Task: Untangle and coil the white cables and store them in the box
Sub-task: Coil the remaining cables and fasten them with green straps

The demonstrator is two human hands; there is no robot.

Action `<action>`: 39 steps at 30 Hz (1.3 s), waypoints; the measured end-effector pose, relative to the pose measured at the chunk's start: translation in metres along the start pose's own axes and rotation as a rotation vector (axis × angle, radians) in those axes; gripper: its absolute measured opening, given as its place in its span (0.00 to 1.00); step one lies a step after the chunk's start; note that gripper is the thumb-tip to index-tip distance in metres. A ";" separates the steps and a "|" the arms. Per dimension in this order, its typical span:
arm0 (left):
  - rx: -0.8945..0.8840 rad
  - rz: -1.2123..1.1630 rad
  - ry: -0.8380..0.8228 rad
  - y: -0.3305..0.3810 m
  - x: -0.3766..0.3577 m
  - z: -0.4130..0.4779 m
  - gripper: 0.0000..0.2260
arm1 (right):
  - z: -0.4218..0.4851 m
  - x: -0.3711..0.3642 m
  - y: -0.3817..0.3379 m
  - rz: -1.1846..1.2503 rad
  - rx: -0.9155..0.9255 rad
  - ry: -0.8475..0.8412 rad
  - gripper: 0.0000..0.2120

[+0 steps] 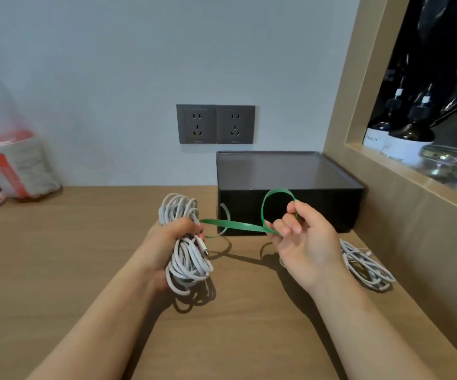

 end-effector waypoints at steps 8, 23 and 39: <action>-0.095 0.418 0.006 0.010 0.005 -0.004 0.11 | -0.001 -0.002 -0.034 0.197 0.158 0.003 0.12; -0.078 0.432 -0.078 0.006 -0.003 -0.005 0.16 | -0.012 -0.013 -0.047 -0.113 0.351 -0.146 0.10; -0.320 0.666 0.107 -0.007 -0.013 -0.003 0.14 | -0.045 -0.054 0.050 -1.063 0.321 -0.613 0.12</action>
Point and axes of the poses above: each hand's wrist, its own z-axis towards the middle knuckle, its own x-axis out of the back of the hand, y = z × x, the point moved 4 cm from there along z, towards the middle knuckle, and after that the axes turned 13 degrees about z, right-handed, at the moved point
